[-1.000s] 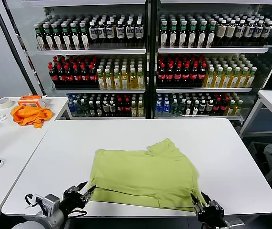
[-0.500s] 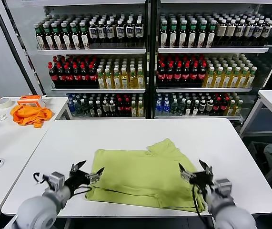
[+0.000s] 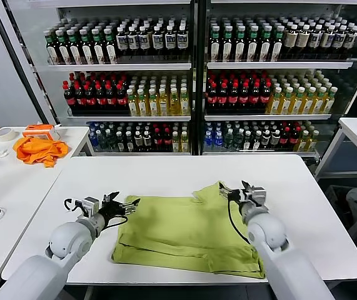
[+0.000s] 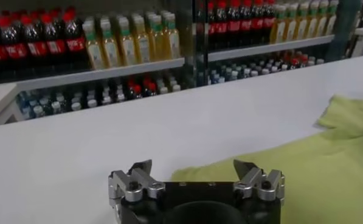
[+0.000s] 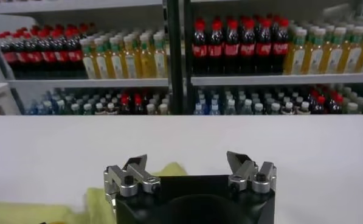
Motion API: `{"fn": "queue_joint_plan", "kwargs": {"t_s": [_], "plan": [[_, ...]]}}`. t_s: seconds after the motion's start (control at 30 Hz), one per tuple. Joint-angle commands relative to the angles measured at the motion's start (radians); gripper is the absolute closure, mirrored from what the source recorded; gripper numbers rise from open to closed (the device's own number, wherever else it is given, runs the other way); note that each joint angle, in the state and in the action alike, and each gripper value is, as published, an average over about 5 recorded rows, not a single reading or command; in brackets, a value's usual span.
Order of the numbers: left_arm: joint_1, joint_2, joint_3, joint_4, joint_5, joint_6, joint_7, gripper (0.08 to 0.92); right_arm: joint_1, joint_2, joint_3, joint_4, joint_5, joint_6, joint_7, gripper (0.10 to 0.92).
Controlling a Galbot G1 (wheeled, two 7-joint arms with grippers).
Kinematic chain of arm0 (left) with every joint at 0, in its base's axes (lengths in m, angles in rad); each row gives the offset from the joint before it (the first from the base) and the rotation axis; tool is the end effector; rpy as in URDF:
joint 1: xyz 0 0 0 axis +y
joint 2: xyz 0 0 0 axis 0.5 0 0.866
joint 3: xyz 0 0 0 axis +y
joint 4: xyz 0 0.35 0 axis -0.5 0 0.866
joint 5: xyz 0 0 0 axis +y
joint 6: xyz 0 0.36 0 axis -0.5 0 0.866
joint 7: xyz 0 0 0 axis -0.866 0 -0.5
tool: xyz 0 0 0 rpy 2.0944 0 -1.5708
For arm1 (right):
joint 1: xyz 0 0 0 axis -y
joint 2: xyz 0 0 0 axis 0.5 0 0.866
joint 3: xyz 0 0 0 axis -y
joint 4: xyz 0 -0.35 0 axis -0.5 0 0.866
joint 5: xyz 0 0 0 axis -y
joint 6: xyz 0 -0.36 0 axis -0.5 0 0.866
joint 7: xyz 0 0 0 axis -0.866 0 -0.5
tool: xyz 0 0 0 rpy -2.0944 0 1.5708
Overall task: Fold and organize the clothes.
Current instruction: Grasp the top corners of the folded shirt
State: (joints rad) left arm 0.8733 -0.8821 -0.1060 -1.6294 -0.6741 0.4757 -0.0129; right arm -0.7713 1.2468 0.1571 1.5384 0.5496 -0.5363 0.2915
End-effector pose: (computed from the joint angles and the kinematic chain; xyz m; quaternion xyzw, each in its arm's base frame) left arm 0.3835 0.0965 -0.2845 -0.1631 -0.9516 -0.0598 0.2536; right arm 0.4278 0.0071 -0.2779 0.0470 -0.9742 -0.0044 0.2206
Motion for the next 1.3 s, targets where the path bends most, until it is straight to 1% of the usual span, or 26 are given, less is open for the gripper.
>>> {"fn": "queue_joint_plan", "kwargs": {"t_s": [0.03, 0.2, 0.37, 0.43, 0.53, 0.73, 1.07, 1.2, 1.3], "plan": [[-0.110, -0.014, 0.060, 0.175, 0.000, -0.027, 0.070, 0.177, 0.133, 0.071, -0.056, -0.226, -0.023, 0.022, 0.008, 0.203], [-0.110, -0.021, 0.066, 0.185, 0.010, -0.032, 0.078, 0.177, 0.139, 0.079, -0.060, -0.253, -0.034, 0.033, 0.003, 0.203], [-0.114, -0.027, 0.072, 0.202, 0.034, -0.023, 0.072, 0.177, 0.133, 0.078, -0.072, -0.243, -0.039, 0.028, 0.008, 0.203], [-0.111, -0.026, 0.074, 0.199, 0.026, -0.014, 0.072, 0.177, 0.130, 0.076, -0.072, -0.235, -0.033, 0.015, 0.011, 0.218], [-0.098, -0.021, 0.073, 0.183, 0.009, 0.003, 0.074, 0.218, 0.121, 0.071, -0.067, -0.218, -0.012, -0.018, 0.017, 0.284], [-0.079, -0.023, 0.081, 0.167, 0.011, 0.007, 0.079, 0.388, 0.104, 0.073, -0.063, -0.205, 0.000, -0.034, 0.019, 0.440], [-0.070, -0.029, 0.074, 0.152, 0.011, -0.021, 0.086, 0.674, 0.091, 0.067, -0.057, -0.188, -0.010, -0.016, 0.013, 0.734], [-0.068, -0.016, 0.057, 0.119, -0.024, -0.048, 0.080, 0.796, 0.062, 0.046, -0.040, -0.107, 0.004, -0.002, 0.019, 0.847], [-0.045, 0.007, 0.044, 0.071, -0.044, -0.074, 0.074, 0.875, 0.024, 0.022, -0.016, 0.008, 0.049, -0.031, 0.051, 0.907]]}}
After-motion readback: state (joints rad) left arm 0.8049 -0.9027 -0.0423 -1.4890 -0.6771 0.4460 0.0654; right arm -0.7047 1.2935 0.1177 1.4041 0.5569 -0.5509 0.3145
